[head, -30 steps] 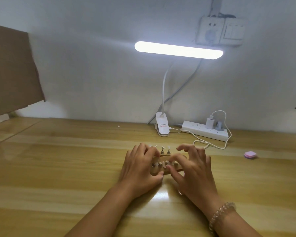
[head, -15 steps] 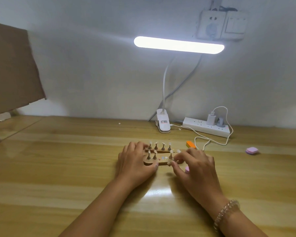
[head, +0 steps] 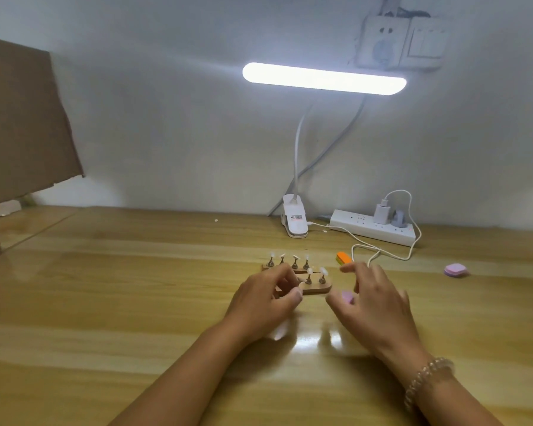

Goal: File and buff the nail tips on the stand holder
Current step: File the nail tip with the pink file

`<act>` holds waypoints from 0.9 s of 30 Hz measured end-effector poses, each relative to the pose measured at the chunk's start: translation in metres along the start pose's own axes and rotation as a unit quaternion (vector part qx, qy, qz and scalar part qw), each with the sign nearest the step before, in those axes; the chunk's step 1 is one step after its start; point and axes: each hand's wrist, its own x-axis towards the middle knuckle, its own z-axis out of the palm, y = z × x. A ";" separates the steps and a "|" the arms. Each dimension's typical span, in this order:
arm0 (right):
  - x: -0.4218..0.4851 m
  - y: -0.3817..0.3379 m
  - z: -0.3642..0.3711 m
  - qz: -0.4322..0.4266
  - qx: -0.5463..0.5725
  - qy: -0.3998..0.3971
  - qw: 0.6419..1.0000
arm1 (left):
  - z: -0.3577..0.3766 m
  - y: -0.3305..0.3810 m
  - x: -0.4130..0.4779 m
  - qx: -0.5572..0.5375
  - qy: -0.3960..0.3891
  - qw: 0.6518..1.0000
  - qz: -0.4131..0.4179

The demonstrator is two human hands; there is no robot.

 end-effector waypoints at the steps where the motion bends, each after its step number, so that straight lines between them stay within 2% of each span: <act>1: -0.001 0.002 -0.001 0.021 -0.033 -0.040 0.998 | 0.000 0.000 0.000 -0.005 -0.004 1.000 -0.003; 4: -0.004 0.001 -0.002 0.027 -0.041 -0.090 0.995 | 0.000 -0.001 0.000 -0.015 -0.012 1.000 -0.011; 10: -0.007 -0.002 -0.001 -0.035 -0.061 -0.065 0.995 | -0.003 0.002 0.002 -0.118 -0.012 0.992 -0.038; 13: -0.008 -0.004 -0.001 -0.067 0.043 0.007 0.997 | -0.003 -0.002 0.002 -0.115 -0.032 0.992 -0.025; 16: -0.011 -0.011 0.003 -0.096 0.158 -0.002 0.983 | -0.001 -0.005 0.002 -0.137 -0.053 0.988 -0.037; 18: -0.011 -0.014 0.006 -0.110 0.157 -0.026 0.981 | 0.000 -0.005 0.002 -0.135 -0.061 0.988 -0.041; 21: -0.008 -0.009 0.009 -0.100 0.135 0.008 0.986 | 0.000 -0.005 0.002 -0.135 -0.065 0.988 -0.047; 24: -0.011 -0.010 0.010 -0.144 0.095 0.008 0.985 | 0.000 -0.005 0.002 -0.122 -0.072 0.989 -0.036; 27: -0.009 -0.011 0.008 -0.108 0.130 -0.001 0.986 | -0.001 -0.006 0.003 -0.107 -0.080 0.991 -0.027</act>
